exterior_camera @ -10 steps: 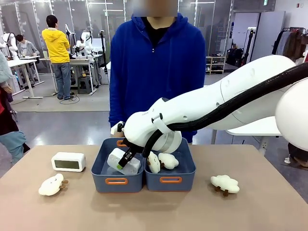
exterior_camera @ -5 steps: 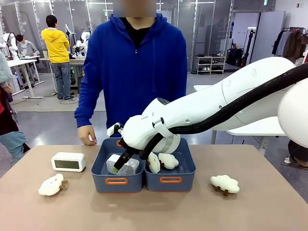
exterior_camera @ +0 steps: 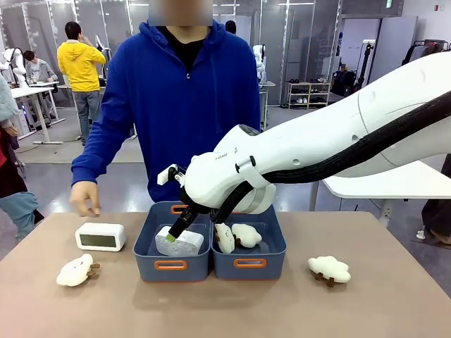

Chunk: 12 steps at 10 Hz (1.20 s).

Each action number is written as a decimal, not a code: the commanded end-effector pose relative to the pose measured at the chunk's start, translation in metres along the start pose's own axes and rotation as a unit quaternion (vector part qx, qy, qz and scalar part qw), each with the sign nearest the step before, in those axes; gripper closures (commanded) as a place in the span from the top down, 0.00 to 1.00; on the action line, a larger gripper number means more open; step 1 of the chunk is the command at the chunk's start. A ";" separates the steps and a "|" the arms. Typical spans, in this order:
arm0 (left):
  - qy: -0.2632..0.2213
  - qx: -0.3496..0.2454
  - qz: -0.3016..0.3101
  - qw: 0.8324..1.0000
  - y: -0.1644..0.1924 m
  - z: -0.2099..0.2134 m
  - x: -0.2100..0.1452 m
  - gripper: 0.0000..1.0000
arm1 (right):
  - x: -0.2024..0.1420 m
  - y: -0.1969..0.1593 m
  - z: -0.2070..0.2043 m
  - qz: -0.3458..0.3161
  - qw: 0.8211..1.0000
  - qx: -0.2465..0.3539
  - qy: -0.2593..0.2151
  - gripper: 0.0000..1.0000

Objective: Sort the digital clocks into the basket.
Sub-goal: Pick up the Digital clock from the table and place it into the empty Plastic storage basket.

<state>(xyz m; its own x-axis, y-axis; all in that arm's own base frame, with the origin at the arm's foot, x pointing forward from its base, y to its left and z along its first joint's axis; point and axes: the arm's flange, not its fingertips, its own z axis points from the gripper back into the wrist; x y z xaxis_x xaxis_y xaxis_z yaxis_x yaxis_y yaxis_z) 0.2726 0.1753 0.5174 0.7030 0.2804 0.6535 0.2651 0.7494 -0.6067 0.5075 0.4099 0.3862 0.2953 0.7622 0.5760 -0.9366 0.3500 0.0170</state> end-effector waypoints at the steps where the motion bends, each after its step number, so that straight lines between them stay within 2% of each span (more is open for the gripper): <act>1: 0.004 -0.001 -0.001 1.000 -0.001 0.000 0.000 1.00 | 0.001 -0.007 -0.023 -0.008 1.000 0.011 -0.003 1.00; 11: 0.004 -0.001 -0.001 1.000 -0.001 0.000 0.000 1.00 | 0.000 -0.008 -0.022 -0.009 1.000 0.015 -0.004 1.00; 12: 0.004 -0.001 -0.001 1.000 -0.001 0.000 0.000 1.00 | 0.014 0.010 0.021 0.030 0.999 0.029 -0.024 1.00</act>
<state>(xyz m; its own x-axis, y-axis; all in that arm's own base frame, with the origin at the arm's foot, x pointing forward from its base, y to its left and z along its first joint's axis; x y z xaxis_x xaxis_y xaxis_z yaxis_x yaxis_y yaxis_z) 0.2726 0.1752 0.5173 0.7034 0.2803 0.6532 0.2650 0.7493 -0.6069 0.5159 0.4227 0.3782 0.2875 0.7523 0.5928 -0.9435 0.3290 0.0400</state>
